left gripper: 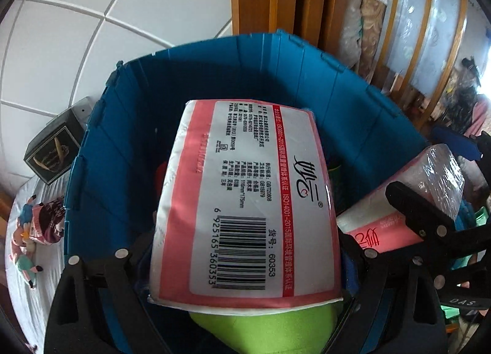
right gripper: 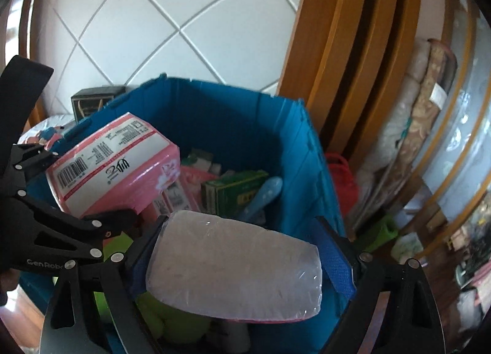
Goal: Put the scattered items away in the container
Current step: 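Lift both tissue packs and carry them over the blue crate, then lower both packs into the crate and open both tools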
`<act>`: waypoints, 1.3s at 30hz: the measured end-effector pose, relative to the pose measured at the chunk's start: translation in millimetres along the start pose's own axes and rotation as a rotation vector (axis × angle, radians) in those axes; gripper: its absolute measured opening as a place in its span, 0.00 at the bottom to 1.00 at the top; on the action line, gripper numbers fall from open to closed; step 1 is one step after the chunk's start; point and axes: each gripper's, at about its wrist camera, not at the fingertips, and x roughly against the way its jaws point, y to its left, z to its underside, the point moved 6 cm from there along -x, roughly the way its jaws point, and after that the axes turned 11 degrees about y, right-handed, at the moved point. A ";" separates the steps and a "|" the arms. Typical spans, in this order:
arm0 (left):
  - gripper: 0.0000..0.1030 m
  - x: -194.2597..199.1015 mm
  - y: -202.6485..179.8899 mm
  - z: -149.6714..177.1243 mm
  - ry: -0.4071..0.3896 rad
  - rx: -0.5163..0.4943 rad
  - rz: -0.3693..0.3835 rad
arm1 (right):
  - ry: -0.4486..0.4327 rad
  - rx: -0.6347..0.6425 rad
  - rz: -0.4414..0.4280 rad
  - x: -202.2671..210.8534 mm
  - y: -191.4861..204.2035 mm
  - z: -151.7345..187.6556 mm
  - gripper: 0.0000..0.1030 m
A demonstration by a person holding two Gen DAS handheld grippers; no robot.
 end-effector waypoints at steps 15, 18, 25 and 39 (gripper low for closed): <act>0.91 -3.8 4.8 -3.2 0.005 0.017 -0.058 | 0.005 0.019 -0.032 -9.4 -6.9 6.9 1.00; 0.91 -1.0 6.0 -2.5 -0.006 0.026 -0.058 | -0.002 0.016 -0.032 -6.9 -9.4 10.4 1.00; 0.91 21.6 14.4 6.8 -0.078 0.054 -0.065 | -0.026 0.009 -0.027 3.6 -12.4 16.0 1.00; 0.91 81.1 50.2 40.3 -0.250 0.159 -0.119 | -0.127 0.047 -0.044 41.2 14.2 12.7 1.00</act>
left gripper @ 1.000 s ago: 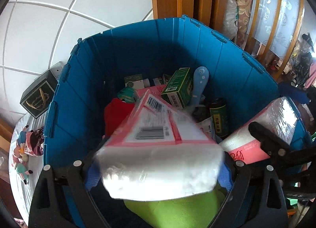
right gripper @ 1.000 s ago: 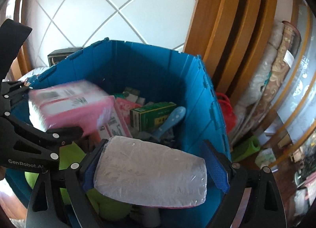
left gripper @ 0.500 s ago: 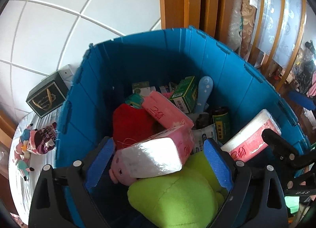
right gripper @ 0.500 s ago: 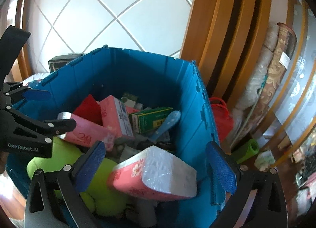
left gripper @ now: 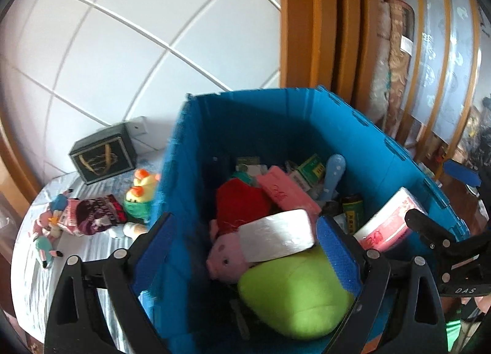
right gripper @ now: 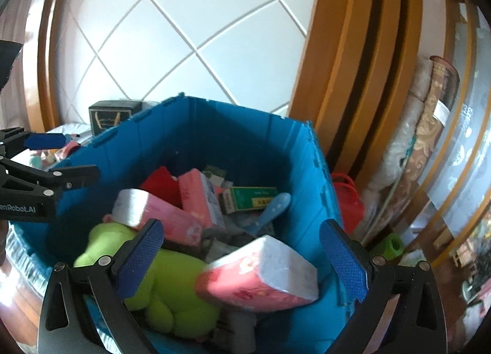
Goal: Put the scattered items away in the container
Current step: 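Lower both packs into the crate and open both tools, then withdraw both open tools from the crate back over the bed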
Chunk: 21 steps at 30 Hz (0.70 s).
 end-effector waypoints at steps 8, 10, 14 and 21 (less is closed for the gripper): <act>0.91 24.2 48.3 22.5 -0.033 0.059 -0.055 | -0.035 0.042 -0.055 6.8 41.7 -12.0 1.00; 0.91 28.3 61.7 28.5 -0.038 0.066 -0.059 | -0.037 0.042 -0.061 7.9 52.0 -13.8 1.00; 0.91 41.3 104.2 46.3 -0.051 0.098 -0.064 | -0.042 0.046 -0.059 15.9 82.2 -20.7 1.00; 0.91 62.1 196.1 89.7 -0.062 0.160 -0.075 | -0.062 0.091 -0.063 36.0 171.3 -33.9 1.00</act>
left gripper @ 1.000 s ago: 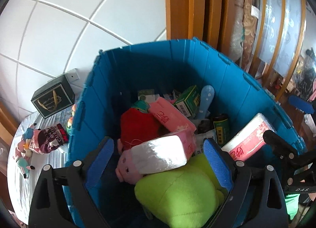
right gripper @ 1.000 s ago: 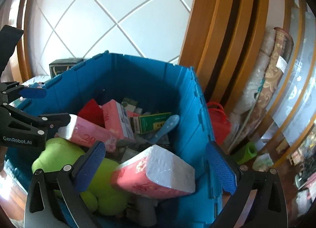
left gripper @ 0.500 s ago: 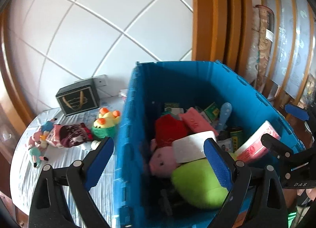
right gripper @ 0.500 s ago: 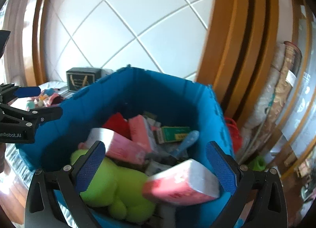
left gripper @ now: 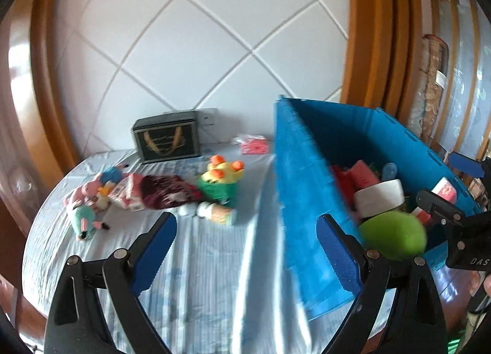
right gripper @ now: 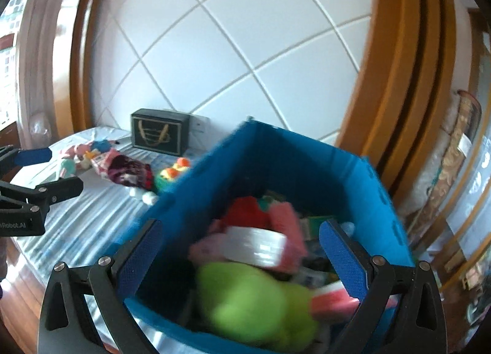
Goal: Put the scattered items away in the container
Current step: 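Withdraw both open tools from the crate back over the bed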
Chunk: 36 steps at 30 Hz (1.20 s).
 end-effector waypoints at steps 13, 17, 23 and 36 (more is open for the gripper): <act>0.91 22.4 192.1 72.0 0.046 0.114 -0.079 | 0.015 0.069 -0.070 5.1 200.7 -24.8 1.00; 0.91 25.0 228.7 80.9 0.048 0.156 -0.103 | 0.031 0.109 -0.104 -3.4 245.8 -31.3 1.00; 0.91 16.8 268.5 79.5 0.049 0.224 -0.146 | 0.026 0.160 -0.157 -25.2 283.5 -49.3 1.00; 0.91 -25.0 317.5 53.2 0.091 0.277 -0.254 | 0.050 0.183 -0.258 -104.0 310.8 -89.6 1.00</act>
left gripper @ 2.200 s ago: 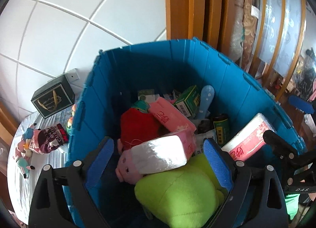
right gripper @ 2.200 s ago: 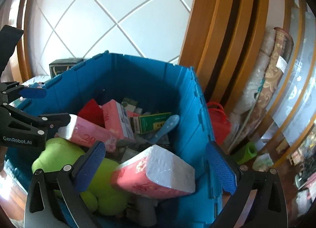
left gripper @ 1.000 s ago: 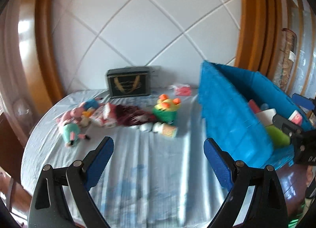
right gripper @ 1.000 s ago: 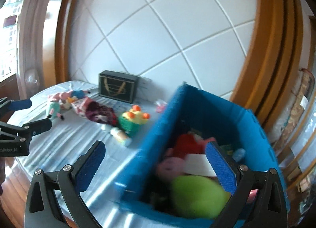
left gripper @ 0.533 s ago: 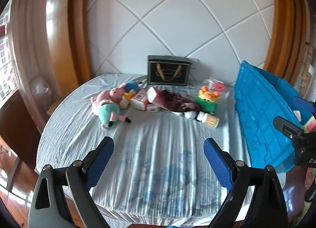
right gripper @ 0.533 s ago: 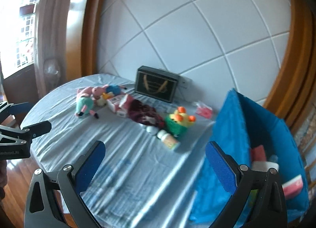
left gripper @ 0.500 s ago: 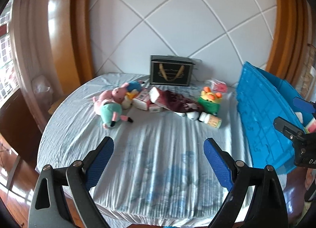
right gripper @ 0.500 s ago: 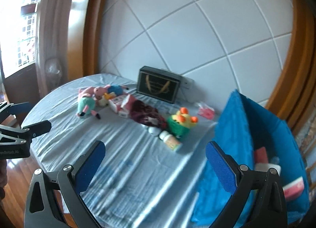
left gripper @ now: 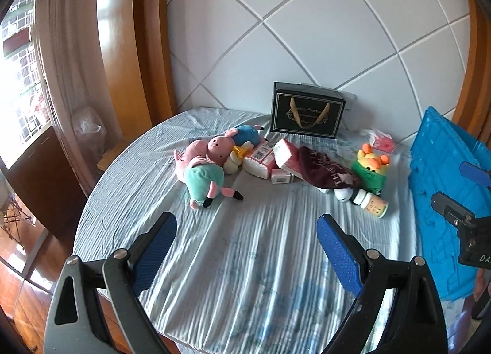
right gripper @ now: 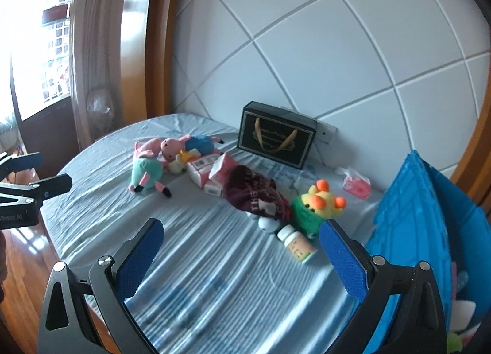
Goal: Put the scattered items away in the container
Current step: 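Withdraw both open tools from the crate back over the bed, then reach the left tool to the pink pig plush with glasses and grasp it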
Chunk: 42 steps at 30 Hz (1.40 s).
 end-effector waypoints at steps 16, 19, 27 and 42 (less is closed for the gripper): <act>0.91 -77.7 111.2 -68.8 0.043 -0.070 0.040 | 0.068 -0.076 0.017 -83.3 80.9 -71.1 1.00; 0.91 -97.6 134.1 -83.0 0.069 -0.090 0.066 | 0.091 -0.107 0.030 -99.4 99.9 -85.0 1.00; 0.91 -164.3 171.8 -106.0 0.144 -0.068 0.093 | 0.193 -0.163 0.040 -151.4 126.2 -104.8 1.00; 0.91 -297.7 143.8 -114.1 0.343 0.021 0.099 | 0.348 -0.161 -0.033 -274.3 114.0 -117.5 1.00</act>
